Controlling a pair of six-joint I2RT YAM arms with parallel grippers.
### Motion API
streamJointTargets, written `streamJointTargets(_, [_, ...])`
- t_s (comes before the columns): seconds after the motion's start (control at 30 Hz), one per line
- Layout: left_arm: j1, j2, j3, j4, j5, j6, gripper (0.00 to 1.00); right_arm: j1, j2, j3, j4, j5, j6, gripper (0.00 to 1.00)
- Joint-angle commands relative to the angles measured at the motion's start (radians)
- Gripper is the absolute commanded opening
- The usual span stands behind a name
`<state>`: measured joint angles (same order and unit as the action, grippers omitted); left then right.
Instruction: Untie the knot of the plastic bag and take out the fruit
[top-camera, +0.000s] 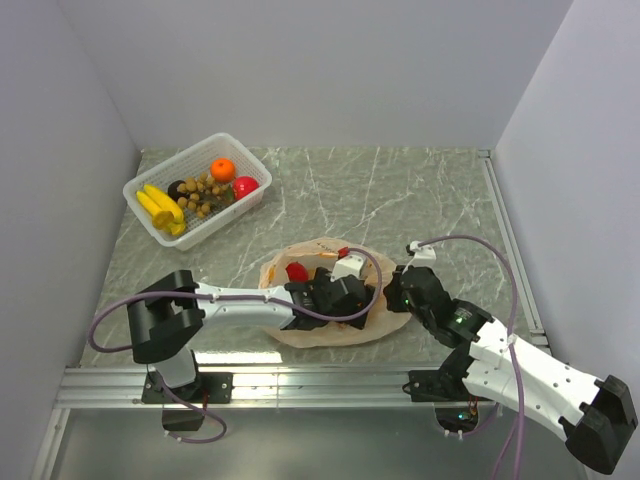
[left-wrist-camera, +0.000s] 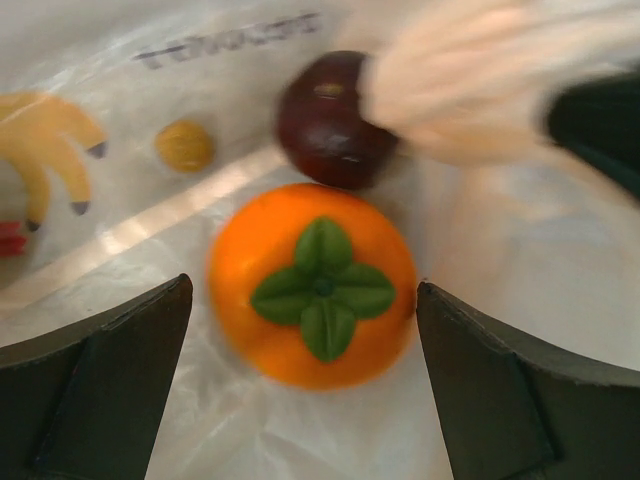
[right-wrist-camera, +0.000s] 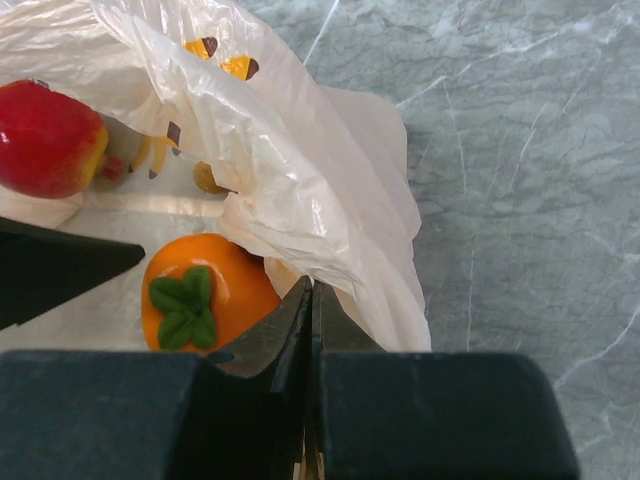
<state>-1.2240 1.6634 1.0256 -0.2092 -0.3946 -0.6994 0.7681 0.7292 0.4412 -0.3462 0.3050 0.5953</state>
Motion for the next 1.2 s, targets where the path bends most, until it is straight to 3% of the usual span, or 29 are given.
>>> streamJointTargets(0.0, [0.000,0.022,-0.044,0.089,-0.121,-0.068,0.99,0.008,-0.001,-0.010,0.036,0.003,0.014,0.06])
streamJointTargets(0.23, [0.001,0.094,-0.027,0.152,-0.136,-0.061,0.97,0.010,-0.013,-0.015,0.036,0.002,0.017,0.06])
streamJointTargets(0.33, [0.001,0.096,-0.029,0.149,-0.154,-0.063,0.84,0.008,-0.010,-0.015,0.036,0.002,0.017,0.06])
streamJointTargets(0.37, [0.001,0.091,-0.032,0.146,-0.165,-0.064,0.70,0.008,-0.008,-0.013,0.036,0.002,0.017,0.06])
streamJointTargets(0.43, [0.001,0.066,-0.039,0.146,-0.170,-0.063,0.53,0.008,-0.005,-0.013,0.038,0.002,0.017,0.06])
streamJointTargets(0.47, [0.001,0.053,-0.048,0.145,-0.174,-0.061,0.36,0.008,-0.005,-0.015,0.039,0.002,0.017,0.06])
streamJointTargets(0.57, [0.001,-0.004,-0.064,0.134,-0.181,-0.052,0.14,0.008,-0.001,-0.015,0.039,0.005,0.017,0.06])
streamJointTargets(0.67, [0.001,-0.088,-0.081,0.123,-0.182,-0.022,0.04,0.010,0.001,-0.012,0.035,0.008,0.015,0.06])
streamJointTargets(0.97, [0.041,-0.450,-0.044,0.128,-0.044,0.208,0.04,0.010,-0.001,-0.012,0.038,0.016,0.015,0.06])
streamJointTargets(1.07, [0.156,-0.530,-0.006,0.120,0.012,0.224,0.03,0.010,0.001,-0.012,0.038,0.016,0.017,0.06])
streamJointTargets(1.17, [0.377,-0.554,0.031,0.107,0.048,0.210,0.04,0.008,-0.008,-0.016,0.038,0.011,0.021,0.06])
